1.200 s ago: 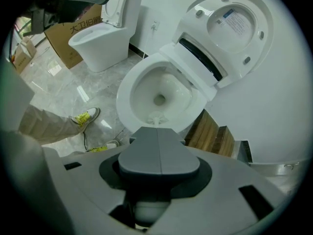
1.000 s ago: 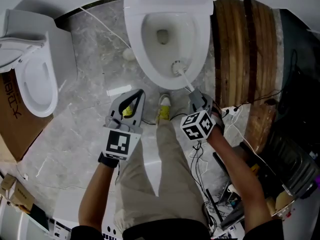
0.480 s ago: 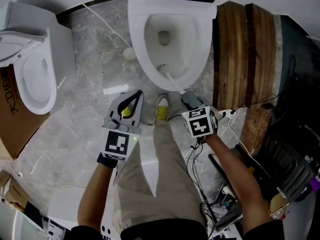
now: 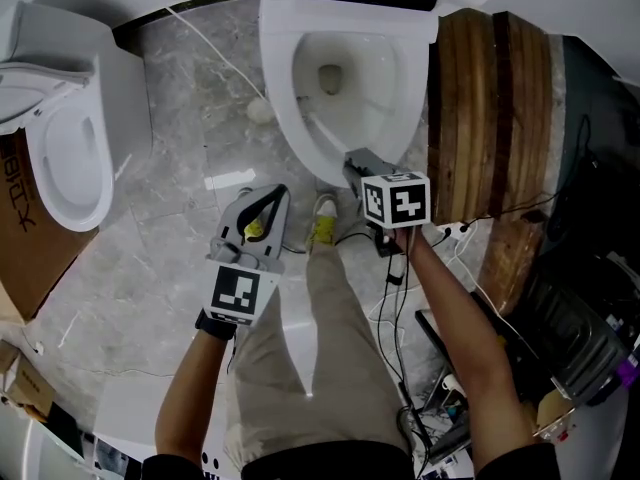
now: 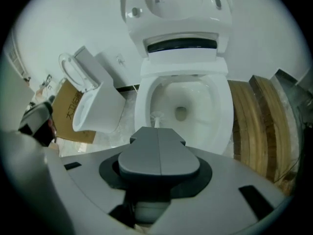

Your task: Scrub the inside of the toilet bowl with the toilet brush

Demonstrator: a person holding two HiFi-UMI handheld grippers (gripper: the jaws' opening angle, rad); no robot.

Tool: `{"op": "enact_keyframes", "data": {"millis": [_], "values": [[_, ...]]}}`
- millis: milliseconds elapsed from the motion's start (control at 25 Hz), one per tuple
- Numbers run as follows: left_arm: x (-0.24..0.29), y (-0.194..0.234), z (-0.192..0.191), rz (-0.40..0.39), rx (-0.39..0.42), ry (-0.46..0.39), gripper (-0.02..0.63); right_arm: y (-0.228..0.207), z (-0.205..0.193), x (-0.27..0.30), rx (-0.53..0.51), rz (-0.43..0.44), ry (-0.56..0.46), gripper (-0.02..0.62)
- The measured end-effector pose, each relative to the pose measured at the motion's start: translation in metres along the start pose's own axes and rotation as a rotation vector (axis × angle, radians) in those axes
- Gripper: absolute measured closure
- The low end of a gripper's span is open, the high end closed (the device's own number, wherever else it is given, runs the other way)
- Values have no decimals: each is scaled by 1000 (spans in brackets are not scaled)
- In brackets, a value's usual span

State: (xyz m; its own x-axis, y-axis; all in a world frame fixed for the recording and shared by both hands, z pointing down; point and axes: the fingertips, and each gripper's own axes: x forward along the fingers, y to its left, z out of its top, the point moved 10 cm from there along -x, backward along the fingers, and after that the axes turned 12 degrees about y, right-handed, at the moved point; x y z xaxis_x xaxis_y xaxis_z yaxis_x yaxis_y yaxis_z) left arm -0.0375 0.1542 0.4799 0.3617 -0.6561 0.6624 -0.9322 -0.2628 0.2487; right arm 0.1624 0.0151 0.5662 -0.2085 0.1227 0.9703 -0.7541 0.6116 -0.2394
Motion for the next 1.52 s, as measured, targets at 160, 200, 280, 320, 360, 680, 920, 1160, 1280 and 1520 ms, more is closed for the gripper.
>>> {"op": "enact_keyframes", "data": {"millis": [160,200,280,320,360,680,920,1160,1280,1520], "values": [[3,10,-1,10,-15,-9,589,-5,49,12,51,17,-72,433],[3,13,-1,14,-21,-14,589,-3,62,14,46,5,-89,433],[3,17,-4,18,-33,-15,589,2,87,19,27,-28,-116,433],[2,19,-6,20,-38,-11,589,5,98,20,11,-52,-127,432],[2,21,-8,21,-42,-7,589,8,109,21,-7,-81,-135,433],[2,34,-10,34,-68,-3,589,10,147,21,-210,-322,-102,434],[5,34,-4,44,-44,-9,589,-10,152,19,-491,-511,-82,434],[14,12,-9,24,-23,21,589,-48,149,11,-590,-642,-48,434],[19,-2,-8,9,-16,10,589,-66,138,7,-609,-691,-11,434],[24,-21,-4,-30,-4,22,589,-90,113,-4,-619,-721,42,434]]}}
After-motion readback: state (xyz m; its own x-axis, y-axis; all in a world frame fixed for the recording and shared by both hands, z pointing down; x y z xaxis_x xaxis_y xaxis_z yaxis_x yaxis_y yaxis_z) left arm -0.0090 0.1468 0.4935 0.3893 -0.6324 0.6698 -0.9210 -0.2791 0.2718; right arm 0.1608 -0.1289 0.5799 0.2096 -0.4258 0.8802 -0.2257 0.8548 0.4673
